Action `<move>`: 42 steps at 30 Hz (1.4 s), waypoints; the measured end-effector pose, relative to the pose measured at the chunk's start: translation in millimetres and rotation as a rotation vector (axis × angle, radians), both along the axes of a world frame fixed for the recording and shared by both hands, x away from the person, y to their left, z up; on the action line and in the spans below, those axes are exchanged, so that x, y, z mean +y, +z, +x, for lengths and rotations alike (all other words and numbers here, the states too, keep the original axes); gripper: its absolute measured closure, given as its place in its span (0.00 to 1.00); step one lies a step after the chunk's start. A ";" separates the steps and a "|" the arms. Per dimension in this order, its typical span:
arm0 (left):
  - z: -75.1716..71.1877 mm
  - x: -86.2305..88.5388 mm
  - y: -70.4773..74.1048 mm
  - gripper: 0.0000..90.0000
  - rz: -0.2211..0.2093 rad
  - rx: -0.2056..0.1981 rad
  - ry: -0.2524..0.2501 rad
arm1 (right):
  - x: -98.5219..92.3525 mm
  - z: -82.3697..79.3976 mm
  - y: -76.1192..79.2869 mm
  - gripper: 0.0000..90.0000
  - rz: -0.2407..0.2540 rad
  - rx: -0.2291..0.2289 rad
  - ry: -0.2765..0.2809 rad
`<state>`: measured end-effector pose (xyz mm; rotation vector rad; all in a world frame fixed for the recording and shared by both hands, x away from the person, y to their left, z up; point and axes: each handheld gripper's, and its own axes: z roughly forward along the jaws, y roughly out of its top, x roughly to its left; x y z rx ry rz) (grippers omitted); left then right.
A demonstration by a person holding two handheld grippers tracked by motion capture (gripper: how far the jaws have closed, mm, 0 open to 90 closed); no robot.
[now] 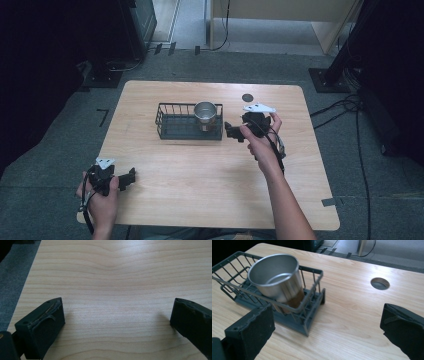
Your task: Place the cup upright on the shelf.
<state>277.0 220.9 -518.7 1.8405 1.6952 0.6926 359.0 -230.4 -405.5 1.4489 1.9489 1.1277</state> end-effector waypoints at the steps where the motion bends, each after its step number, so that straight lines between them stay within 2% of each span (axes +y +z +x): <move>1: 0.0 0.0 0.0 0.00 0.000 0.000 0.000 | 0.0 0.0 0.0 0.00 0.000 0.000 0.000; 4: 0.0 0.0 0.0 0.00 0.000 0.000 0.000 | -12.5 -7.5 -4.6 0.00 -0.003 0.001 -0.023; 24: -0.1 0.0 0.1 0.00 0.001 0.001 0.000 | -66.3 -41.5 -32.7 0.00 -0.025 0.021 -0.116; 42: -0.1 0.0 0.1 0.00 0.002 0.001 -0.001 | -109.2 -69.6 -67.7 0.00 -0.046 0.078 -0.202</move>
